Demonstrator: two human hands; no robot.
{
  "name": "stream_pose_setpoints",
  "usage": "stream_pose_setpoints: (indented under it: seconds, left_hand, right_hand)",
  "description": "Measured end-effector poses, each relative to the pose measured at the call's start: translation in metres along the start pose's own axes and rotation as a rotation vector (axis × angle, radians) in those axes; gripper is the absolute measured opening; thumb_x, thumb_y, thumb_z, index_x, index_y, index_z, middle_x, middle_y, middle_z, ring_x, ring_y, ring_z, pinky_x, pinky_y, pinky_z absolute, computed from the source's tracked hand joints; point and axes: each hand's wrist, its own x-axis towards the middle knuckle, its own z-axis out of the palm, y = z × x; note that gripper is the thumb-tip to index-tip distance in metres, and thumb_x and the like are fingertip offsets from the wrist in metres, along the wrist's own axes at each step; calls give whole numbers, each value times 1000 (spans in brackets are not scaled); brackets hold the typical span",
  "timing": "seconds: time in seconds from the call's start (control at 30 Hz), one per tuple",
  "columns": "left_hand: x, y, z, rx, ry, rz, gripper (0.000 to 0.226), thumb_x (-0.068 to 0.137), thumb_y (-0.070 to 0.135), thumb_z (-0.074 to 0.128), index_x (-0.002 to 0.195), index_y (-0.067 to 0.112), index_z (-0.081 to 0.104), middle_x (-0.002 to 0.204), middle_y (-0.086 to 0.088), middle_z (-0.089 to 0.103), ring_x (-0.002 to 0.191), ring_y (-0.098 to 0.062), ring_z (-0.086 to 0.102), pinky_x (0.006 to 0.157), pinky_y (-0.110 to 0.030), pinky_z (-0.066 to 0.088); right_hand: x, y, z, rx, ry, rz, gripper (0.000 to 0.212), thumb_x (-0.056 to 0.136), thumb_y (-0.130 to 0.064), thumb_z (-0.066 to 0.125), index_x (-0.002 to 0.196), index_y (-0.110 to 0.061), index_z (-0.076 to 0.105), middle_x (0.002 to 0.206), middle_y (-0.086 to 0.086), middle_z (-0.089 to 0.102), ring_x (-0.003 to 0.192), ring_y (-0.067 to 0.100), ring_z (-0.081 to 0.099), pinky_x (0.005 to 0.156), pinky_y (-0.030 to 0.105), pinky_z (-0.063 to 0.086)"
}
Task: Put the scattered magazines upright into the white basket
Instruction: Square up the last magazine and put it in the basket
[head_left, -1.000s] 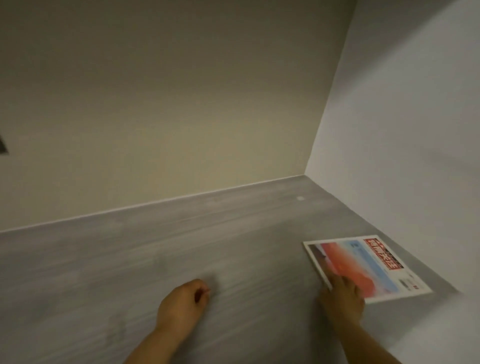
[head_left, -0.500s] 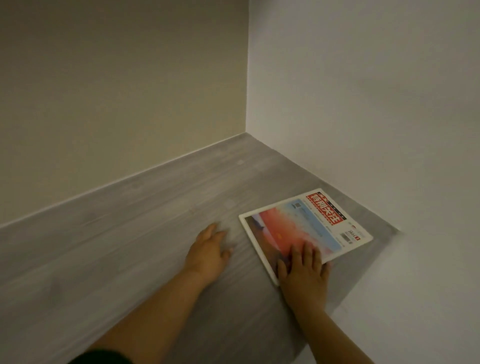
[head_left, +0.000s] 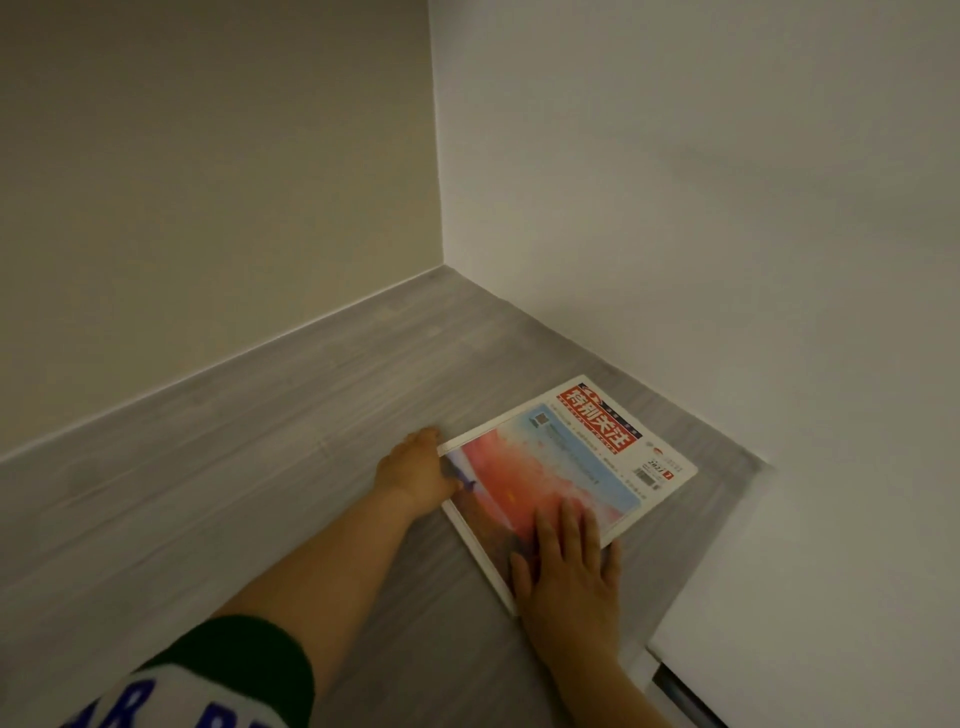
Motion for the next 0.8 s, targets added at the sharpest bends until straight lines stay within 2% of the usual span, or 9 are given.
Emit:
stream_pose_setpoints:
  seconds: [0.2, 0.27, 0.33, 0.4, 0.5, 0.57, 0.63, 0.7, 0.8]
  left_hand:
    - [-20, 10, -3, 15, 48, 100, 18, 90, 18, 43, 105, 8, 43, 103, -17, 62, 84, -28, 56, 72, -34, 44]
    - [-37, 7, -1, 1, 109, 128, 11, 92, 19, 38, 100, 12, 41, 90, -12, 61, 72, -23, 52, 63, -30, 40]
    - [-55, 2, -5, -96, 186, 131, 3, 92, 18, 38, 91, 17, 41, 81, -3, 57, 70, -21, 53, 62, -28, 41]
    - [-75, -7, -15, -248, 261, 126, 18, 91, 14, 41, 77, 24, 38, 75, 4, 57, 69, -18, 54, 58, -27, 40]
    - [-110, -28, -36, -442, 370, 99, 32, 90, 9, 43, 66, 29, 35, 67, 10, 55, 66, -16, 54, 61, -30, 44]
    - [-135, -44, -50, -551, 432, 81, 31, 89, 6, 45, 68, 27, 38, 65, 12, 57, 64, -12, 56, 63, -32, 49]
    - [-160, -60, -63, -618, 509, 69, 29, 87, 3, 46, 69, 25, 40, 64, 13, 58, 60, -7, 56, 55, -22, 50]
    - [-185, -78, -74, -675, 595, 57, 29, 86, 1, 47, 69, 23, 41, 64, 11, 57, 58, -5, 56, 49, -17, 49]
    - [-226, -115, -100, -728, 701, 36, 28, 86, 2, 47, 70, 24, 42, 63, 11, 60, 59, -5, 57, 49, -16, 49]
  right_hand:
    - [-1, 2, -2, 21, 21, -63, 60, 90, -56, 17, 143, -33, 0, 155, -2, -13, 127, 19, -32, 103, 43, -21]
    - [-3, 1, -4, 66, 50, -67, 62, 90, -56, 22, 143, -34, -3, 156, -2, -10, 134, 19, -25, 108, 43, -16]
    - [-8, -2, -7, 180, 94, -46, 74, 88, -56, 33, 137, -37, -19, 156, -1, -11, 142, 21, -12, 114, 40, -7]
    - [-15, -5, -13, 296, 111, -50, 90, 83, -56, 46, 127, -39, -32, 154, 0, -17, 143, 23, -6, 116, 38, 2]
    - [-20, -19, -27, 585, 106, 84, 98, 78, -49, 59, 141, -31, -13, 156, 2, -6, 143, 25, 5, 115, 45, 14]
    - [-22, -40, -40, 961, 57, 145, 91, 79, -40, 63, 144, -24, 1, 154, 10, 16, 137, 27, 26, 107, 50, 31]
    - [-26, -68, -54, 1250, -56, -31, 83, 72, -50, 65, 138, -20, 24, 138, 16, 45, 114, 25, 53, 85, 41, 51]
    - [-29, -99, -64, 1403, -173, -207, 71, 67, -54, 67, 125, -21, 43, 118, 11, 60, 99, 24, 63, 71, 36, 57]
    - [-40, -150, -68, 1655, -407, -176, 31, 85, -10, 55, 115, -19, 53, 103, 7, 64, 88, 30, 64, 56, 39, 57]
